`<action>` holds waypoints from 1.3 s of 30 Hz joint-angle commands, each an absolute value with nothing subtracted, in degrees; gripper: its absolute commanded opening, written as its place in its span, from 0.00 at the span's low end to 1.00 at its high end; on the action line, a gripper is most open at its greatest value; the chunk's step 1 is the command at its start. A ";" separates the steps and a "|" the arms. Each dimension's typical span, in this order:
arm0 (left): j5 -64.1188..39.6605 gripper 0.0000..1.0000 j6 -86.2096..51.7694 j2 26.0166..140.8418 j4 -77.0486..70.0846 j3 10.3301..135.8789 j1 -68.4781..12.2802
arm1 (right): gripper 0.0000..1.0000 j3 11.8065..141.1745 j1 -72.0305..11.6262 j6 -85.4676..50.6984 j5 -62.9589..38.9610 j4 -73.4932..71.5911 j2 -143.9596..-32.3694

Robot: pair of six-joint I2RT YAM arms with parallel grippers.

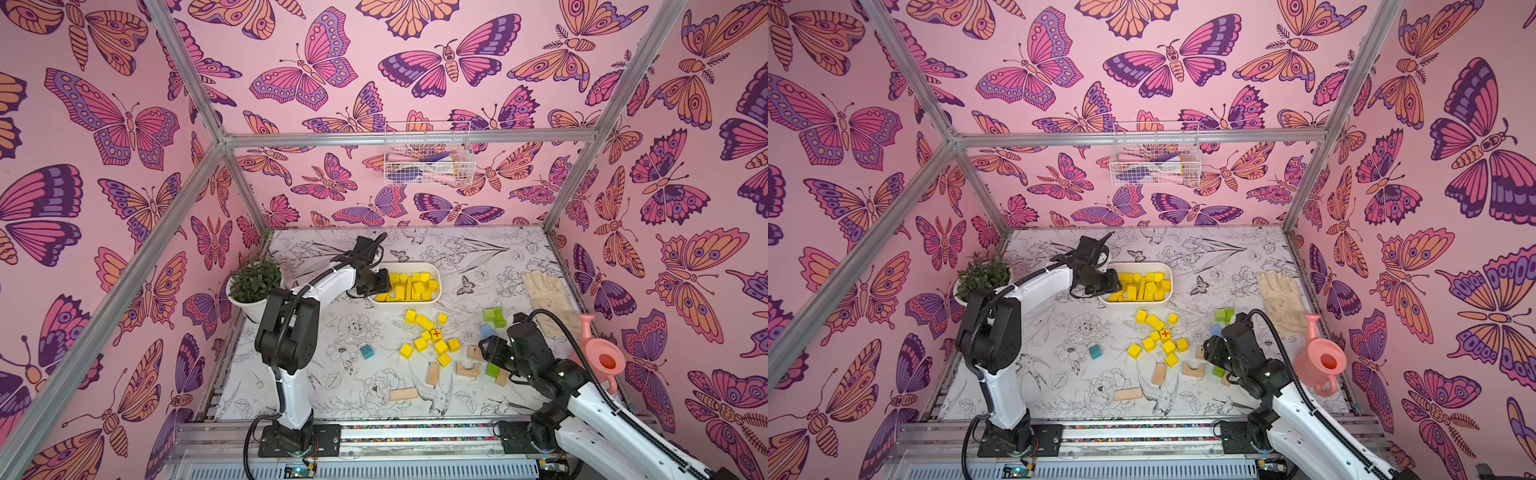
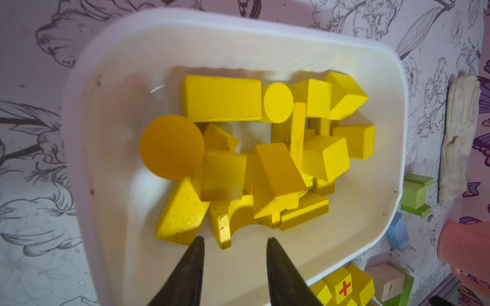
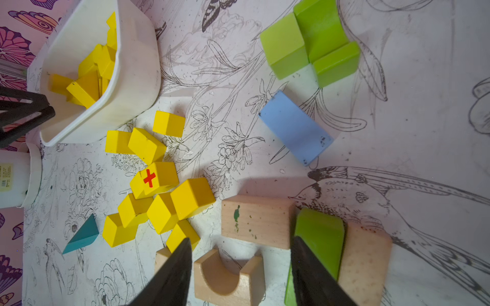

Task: Pick out the yellow building blocks
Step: Place the building block in the storage box.

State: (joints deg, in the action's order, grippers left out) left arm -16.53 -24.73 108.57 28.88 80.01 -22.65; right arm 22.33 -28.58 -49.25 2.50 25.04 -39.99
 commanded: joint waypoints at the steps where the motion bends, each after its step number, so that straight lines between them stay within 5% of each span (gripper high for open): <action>1: -15.28 0.40 -25.21 103.85 29.81 76.56 -24.18 | 0.60 22.06 -28.30 -48.87 2.41 25.14 -40.04; 14: -8.06 0.38 -26.86 81.40 19.77 53.81 -29.75 | 0.61 22.39 -28.30 -47.20 0.52 23.38 -41.60; 24: -1.97 0.42 -27.34 56.33 6.18 32.19 -30.50 | 0.60 27.37 -31.00 -44.49 -1.07 21.92 -53.46; 39: -3.56 0.48 -28.82 58.36 5.63 31.99 -27.89 | 0.60 33.65 -37.32 -42.08 0.83 21.21 -64.62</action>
State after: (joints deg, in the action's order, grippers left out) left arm -3.16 -28.38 58.35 6.87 32.08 -28.49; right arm 31.46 -36.49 -43.42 0.36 21.52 -63.09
